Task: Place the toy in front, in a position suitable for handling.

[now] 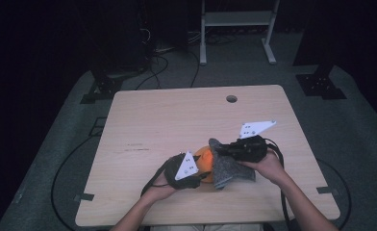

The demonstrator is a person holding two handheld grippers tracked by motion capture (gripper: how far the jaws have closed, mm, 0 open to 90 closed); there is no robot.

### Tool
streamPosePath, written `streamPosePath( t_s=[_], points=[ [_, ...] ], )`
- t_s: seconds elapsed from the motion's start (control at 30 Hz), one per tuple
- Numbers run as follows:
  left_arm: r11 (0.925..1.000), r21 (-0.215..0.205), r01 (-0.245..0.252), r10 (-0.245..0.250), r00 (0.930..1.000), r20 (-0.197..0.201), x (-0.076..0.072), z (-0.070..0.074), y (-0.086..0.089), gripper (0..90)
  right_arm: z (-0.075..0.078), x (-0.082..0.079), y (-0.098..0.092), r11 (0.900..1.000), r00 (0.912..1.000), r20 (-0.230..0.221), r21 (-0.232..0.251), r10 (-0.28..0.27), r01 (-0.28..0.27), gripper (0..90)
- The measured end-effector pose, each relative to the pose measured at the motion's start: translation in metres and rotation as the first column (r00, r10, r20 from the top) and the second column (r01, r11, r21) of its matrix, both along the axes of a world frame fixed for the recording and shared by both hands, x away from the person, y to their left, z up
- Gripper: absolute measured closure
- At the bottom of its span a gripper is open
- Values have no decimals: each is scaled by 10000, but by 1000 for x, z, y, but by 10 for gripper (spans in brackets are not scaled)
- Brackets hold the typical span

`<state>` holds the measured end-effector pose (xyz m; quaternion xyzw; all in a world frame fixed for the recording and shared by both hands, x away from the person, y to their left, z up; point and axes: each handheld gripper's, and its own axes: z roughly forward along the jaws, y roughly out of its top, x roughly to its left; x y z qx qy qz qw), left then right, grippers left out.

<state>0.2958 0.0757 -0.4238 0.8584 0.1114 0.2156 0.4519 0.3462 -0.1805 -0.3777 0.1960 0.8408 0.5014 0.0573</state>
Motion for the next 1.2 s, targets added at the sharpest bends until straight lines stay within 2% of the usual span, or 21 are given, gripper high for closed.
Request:
streamPosePath(
  t_s=[0.03,0.07,0.13,0.2,0.27,0.33,0.37,0.4,0.43,0.47,0.5,0.53,0.57,0.63,0.7,0.77,0.8,0.9,1.03,1.1,1.2],
  points=[
    [10000,0,0,0,10000,0,0,0,0,411,0,0,0,10000,10000,0,0,0,0,834],
    [9994,-284,187,-200,9987,-461,3,1,1,365,-7,0,-9,9997,9997,-230,206,-116,121,835],
    [9991,-331,258,-274,9983,-505,5,2,1,265,-9,-1,-10,9997,9996,-265,234,-108,114,835],
    [9920,-1128,570,-708,9899,-1226,11,6,3,192,-12,-5,-13,9999,9996,-276,153,40,-35,835],
    [9957,-838,403,-501,9917,-1181,17,8,2,90,-17,-9,-19,9990,9988,-395,368,273,-258,834],
    [9956,-507,787,-871,9767,-1959,27,4,-1,76,-20,-11,-22,9982,9980,-459,431,427,-407,833],
    [9956,-507,787,-871,9767,-1959,27,4,-1,82,-20,-11,-22,9982,9980,-459,431,427,-407,833],
    [9924,-393,1169,-1227,9688,-2153,30,0,-4,131,-20,-12,-23,9975,9972,-477,438,573,-552,833],
    [9924,-393,1169,-1227,9688,-2153,30,0,-4,204,-20,-12,-23,9975,9972,-477,438,573,-552,833],
    [9942,-312,1027,-1066,9790,-1738,25,1,-5,300,-18,-15,-21,9972,9975,-345,442,616,-601,831],
    [9942,-312,1027,-1066,9790,-1738,25,1,-5,364,-18,-15,-21,9972,9975,-345,442,616,-601,831],
    [9964,-502,678,-742,9878,-1369,21,3,-2,427,-18,-14,-21,9978,9987,-287,528,425,-409,831],
    [9964,-502,678,-742,9878,-1369,21,3,-2,446,-18,-14,-21,9978,9987,-287,528,425,-409,831],
    [9955,-934,149,-255,9932,-1137,20,4,5,460,-19,-10,-26,9970,9993,-370,771,31,-3,831],
    [9947,-974,-333,235,9947,-1002,20,5,13,461,-24,-7,-29,9983,9984,-316,329,-465,476,832],
    [9920,-565,-1125,1086,9918,-676,18,5,18,452,-39,-2,-31,9962,9928,-829,58,-861,868,833],
    [9920,-565,-1125,1086,9918,-676,18,5,18,449,-39,-2,-31,9962,9928,-829,58,-861,868,833],
    [9861,-275,-1641,1629,9857,-424,14,6,13,444,-35,-6,-28,9963,9950,-808,579,-586,633,832],
    [9852,92,-1709,1710,9851,-176,5,5,-6,420,-16,-12,-12,9935,9993,-365,1136,1,40,832],
    [9867,80,-1622,1624,9861,-357,2,5,-10,389,-11,-12,-4,9951,9998,-193,989,86,-66,832],
    [9941,-106,-1076,1057,9882,-1109,1,6,-5,338,-19,-4,-6,9968,9991,-431,801,29,6,832]
  ],
)
